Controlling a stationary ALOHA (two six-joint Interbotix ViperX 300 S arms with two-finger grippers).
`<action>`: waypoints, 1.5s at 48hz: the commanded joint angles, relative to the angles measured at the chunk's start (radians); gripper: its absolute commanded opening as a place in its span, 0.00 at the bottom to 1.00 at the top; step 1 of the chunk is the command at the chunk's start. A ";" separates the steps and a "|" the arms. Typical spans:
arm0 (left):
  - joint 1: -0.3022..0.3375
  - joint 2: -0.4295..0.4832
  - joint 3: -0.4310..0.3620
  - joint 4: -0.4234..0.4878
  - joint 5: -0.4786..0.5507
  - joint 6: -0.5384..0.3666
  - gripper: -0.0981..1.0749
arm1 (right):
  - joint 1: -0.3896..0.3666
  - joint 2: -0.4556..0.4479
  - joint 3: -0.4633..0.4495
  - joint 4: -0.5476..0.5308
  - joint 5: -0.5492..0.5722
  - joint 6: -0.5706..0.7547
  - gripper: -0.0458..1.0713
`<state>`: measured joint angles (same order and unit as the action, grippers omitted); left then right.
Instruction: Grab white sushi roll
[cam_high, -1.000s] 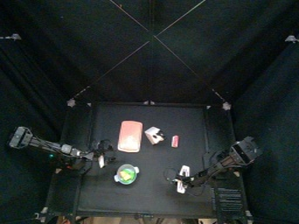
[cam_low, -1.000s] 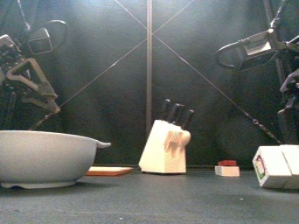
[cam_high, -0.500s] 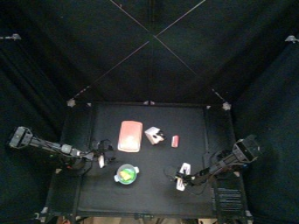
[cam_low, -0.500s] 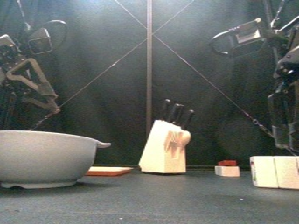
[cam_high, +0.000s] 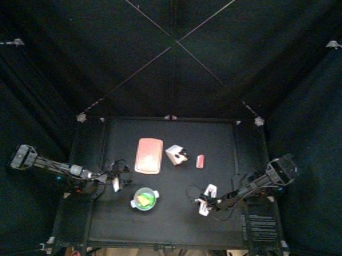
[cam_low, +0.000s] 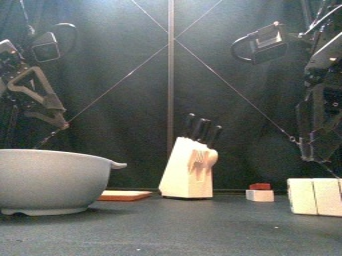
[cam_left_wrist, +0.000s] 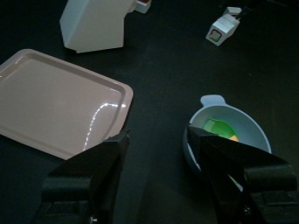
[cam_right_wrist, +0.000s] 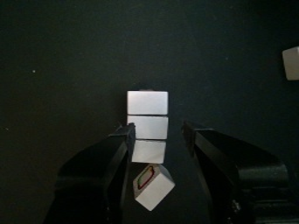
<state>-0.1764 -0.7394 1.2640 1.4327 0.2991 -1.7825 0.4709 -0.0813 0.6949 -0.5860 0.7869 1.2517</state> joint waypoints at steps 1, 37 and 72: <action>0.002 0.003 -0.011 -0.002 0.002 -0.002 0.85 | 0.000 0.003 -0.071 0.012 0.025 0.011 0.78; 0.002 0.003 -0.011 -0.005 0.002 -0.002 0.85 | -0.006 0.091 -0.078 0.091 0.072 0.014 0.88; 0.002 0.003 -0.012 -0.005 0.002 -0.002 0.85 | -0.058 0.110 0.002 0.080 -0.072 0.012 0.75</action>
<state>-0.1764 -0.7394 1.2640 1.4251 0.2991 -1.7825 0.4157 0.0445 0.7056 -0.5031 0.7179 1.2655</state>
